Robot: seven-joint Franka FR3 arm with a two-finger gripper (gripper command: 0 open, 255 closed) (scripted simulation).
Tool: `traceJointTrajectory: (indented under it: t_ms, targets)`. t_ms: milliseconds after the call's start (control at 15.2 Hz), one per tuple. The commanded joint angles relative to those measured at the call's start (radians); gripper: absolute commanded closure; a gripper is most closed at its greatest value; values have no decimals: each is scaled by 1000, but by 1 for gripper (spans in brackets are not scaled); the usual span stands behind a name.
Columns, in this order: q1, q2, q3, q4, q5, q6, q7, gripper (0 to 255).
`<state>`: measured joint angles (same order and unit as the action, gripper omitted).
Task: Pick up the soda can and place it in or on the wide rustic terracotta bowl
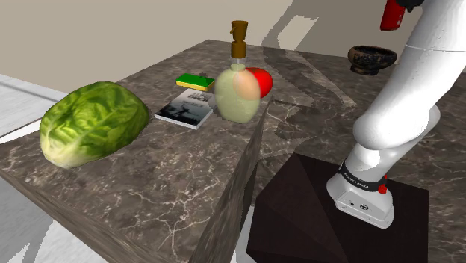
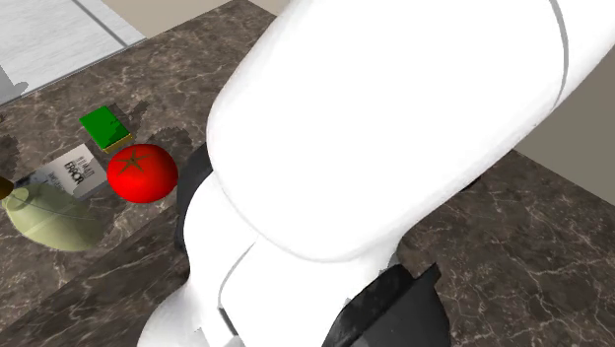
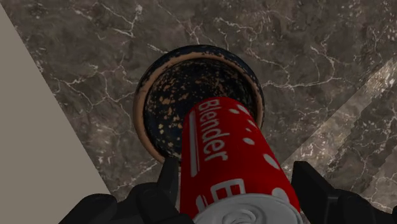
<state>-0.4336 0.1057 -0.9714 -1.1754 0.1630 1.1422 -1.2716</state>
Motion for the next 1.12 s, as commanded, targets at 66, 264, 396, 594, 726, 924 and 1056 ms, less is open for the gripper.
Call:
traceJointTrajectory:
  t_ms: [66, 264, 396, 594, 726, 924, 1056]
  targets:
    - [36, -54, 12, -87, -48, 59, 23, 255]
    - [61, -103, 29, -170, -89, 114, 49, 255]
    - [71, -132, 40, -220, -111, 149, 64, 255]
    - [81, -169, 55, -290, -139, 198, 83, 255]
    - [84, -190, 64, -333, -155, 229, 94, 255]
    - [87, -217, 75, -395, -174, 273, 107, 255]
    - [87, -221, 77, -404, -177, 281, 109, 255]
